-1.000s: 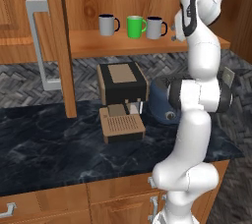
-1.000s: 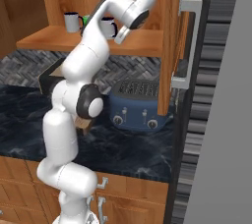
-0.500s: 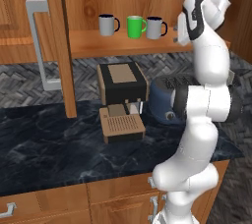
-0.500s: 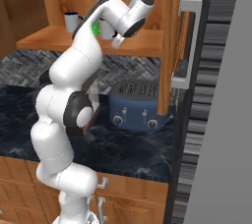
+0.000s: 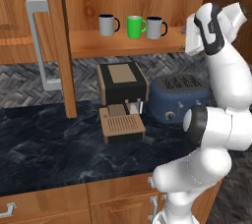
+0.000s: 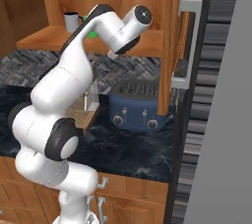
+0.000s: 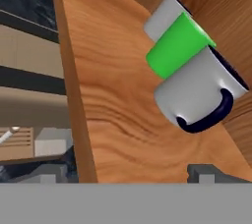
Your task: Pick the mug on the counter and place it in the cabinet with the handle facing the right, like the mugs already inside.
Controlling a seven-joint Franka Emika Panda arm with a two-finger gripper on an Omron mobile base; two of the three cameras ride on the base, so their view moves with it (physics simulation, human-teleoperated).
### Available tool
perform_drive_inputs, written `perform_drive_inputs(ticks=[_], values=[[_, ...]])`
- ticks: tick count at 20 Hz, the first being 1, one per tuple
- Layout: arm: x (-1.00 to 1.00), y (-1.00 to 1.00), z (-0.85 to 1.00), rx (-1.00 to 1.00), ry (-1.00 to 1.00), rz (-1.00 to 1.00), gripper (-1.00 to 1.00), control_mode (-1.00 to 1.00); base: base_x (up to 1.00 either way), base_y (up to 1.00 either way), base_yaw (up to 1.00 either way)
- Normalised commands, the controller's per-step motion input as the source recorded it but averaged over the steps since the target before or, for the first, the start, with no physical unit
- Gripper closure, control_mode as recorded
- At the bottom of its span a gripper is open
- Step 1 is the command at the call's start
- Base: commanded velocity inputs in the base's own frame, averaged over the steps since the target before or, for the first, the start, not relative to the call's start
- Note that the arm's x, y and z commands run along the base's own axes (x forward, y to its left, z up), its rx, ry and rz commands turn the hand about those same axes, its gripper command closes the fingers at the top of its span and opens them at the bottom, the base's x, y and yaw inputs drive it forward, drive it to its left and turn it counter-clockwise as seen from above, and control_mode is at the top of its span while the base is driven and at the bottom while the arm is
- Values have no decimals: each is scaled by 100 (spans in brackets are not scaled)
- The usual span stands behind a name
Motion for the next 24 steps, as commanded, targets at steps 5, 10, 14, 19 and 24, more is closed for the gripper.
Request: perform_drive_inputs(ticks=[5,10,14,19,24], values=[[-76,5,-26,0,-10,0,-100,-100,0,0,0],[-67,12,-32,0,0,0,-100,-100,0,0,0],[-46,16,-40,0,1,0,-100,-100,0,0,0],[-23,14,-48,0,5,0,-100,-100,0,0,0],[-11,14,-55,0,5,1,-100,-100,0,0,0]])
